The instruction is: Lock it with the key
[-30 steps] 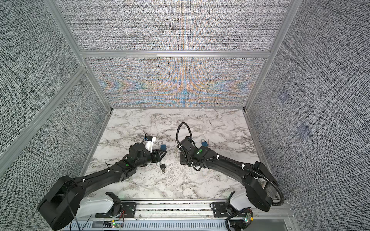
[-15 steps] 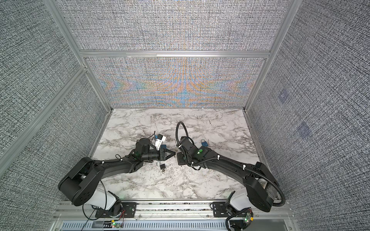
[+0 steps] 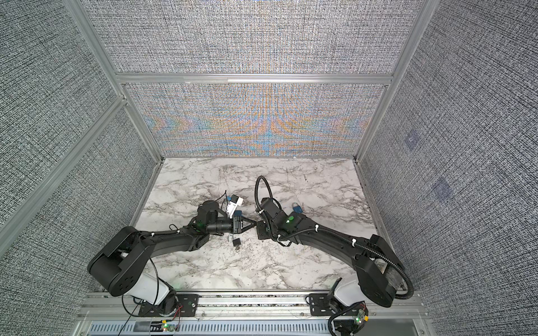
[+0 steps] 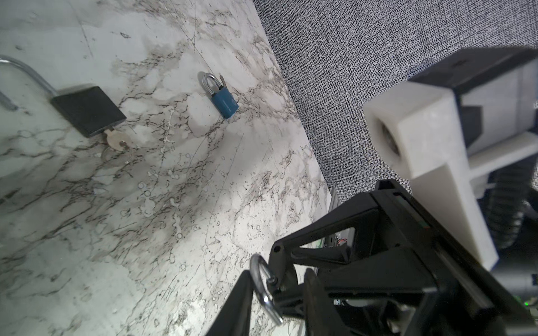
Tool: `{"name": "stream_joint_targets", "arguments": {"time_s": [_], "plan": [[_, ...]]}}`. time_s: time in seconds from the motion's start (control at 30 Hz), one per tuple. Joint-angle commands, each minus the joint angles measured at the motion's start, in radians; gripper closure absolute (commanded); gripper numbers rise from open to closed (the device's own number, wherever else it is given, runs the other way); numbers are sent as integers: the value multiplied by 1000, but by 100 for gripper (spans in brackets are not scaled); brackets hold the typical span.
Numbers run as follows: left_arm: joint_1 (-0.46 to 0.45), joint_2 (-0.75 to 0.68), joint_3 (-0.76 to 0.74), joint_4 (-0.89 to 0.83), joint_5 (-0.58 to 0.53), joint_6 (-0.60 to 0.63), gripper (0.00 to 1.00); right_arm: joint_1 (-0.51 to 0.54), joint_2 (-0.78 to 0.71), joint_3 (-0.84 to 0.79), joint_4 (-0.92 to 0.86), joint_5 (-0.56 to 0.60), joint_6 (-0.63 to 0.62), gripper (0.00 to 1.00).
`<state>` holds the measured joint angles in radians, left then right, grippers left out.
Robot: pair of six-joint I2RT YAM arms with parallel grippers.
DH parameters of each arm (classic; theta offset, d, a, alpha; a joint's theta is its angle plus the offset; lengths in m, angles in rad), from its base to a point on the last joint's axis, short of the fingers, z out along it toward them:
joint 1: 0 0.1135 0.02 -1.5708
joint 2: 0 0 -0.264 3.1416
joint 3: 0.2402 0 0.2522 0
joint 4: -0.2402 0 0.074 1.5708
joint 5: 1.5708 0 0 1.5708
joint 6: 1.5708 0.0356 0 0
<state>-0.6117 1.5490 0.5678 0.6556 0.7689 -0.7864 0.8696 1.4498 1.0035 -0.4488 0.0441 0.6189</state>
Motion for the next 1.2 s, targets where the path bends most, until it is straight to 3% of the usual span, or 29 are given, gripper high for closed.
{"name": "stream_joint_targets", "arguments": {"time_s": [0.0,0.43,0.6,0.67,0.73,0.8,1.0,1.17], "plan": [[0,8,0,22,16,2,68,1,-5,7,10,1,-2,71],[1,26,5,24,13,-5,82,2,-21,7,7,-1,0,71],[1,38,7,29,14,-14,100,2,-23,7,13,-6,0,72],[1,43,6,44,19,-25,100,1,-25,4,26,-8,2,67],[1,43,4,53,17,-40,100,-1,-27,-2,37,-2,3,53],[0,36,5,56,7,-57,100,-1,-39,-11,50,5,4,47],[-3,-3,6,62,-70,-171,100,-23,-149,-144,161,10,29,44],[-26,-67,17,-11,-176,-177,100,-18,-227,-239,264,3,-6,45]]}}
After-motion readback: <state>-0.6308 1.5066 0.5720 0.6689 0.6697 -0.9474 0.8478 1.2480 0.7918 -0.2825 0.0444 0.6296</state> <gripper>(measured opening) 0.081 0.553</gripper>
